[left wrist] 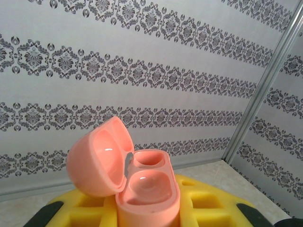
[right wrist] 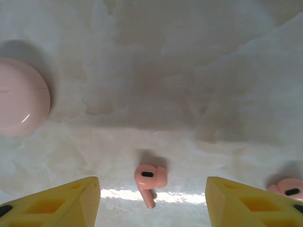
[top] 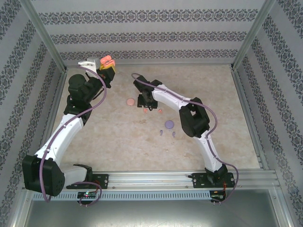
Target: Insert the wireless bluetooth earbuds into the charging case
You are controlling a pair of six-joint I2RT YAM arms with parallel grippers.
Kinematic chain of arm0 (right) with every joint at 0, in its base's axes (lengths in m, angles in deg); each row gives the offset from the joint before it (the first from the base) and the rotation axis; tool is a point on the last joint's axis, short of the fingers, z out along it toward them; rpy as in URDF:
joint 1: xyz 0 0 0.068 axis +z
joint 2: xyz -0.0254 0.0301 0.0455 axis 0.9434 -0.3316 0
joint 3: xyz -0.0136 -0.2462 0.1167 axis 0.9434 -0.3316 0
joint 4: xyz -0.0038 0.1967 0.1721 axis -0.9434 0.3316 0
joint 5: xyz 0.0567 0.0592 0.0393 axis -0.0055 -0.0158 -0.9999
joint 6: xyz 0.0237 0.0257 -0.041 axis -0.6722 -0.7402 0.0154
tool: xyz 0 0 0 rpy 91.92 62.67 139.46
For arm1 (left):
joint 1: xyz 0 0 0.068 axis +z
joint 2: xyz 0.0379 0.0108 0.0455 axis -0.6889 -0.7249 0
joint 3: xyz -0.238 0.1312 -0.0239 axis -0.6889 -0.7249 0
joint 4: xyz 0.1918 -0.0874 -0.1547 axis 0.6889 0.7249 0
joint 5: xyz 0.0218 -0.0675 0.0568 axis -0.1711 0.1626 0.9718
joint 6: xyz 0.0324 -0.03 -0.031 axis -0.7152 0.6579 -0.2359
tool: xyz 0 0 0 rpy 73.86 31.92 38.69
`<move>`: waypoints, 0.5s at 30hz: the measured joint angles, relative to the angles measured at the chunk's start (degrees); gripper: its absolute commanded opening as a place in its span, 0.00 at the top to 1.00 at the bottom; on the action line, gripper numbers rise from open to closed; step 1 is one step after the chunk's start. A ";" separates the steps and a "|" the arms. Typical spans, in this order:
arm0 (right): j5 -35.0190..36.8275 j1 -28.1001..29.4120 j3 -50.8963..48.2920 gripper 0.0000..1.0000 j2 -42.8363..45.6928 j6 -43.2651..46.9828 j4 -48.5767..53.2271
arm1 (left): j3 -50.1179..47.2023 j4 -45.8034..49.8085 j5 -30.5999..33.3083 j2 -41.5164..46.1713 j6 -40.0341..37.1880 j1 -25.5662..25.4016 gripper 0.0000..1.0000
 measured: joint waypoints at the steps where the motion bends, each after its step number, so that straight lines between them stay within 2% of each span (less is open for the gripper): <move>1: 0.17 0.20 0.52 0.41 -0.57 -0.17 0.20 | -0.15 -0.26 0.02 0.00 0.11 0.00 1.00; 15: 2.03 1.05 4.96 0.49 -4.96 -2.38 3.26 | -1.38 -1.86 -0.04 -0.52 1.27 0.00 1.00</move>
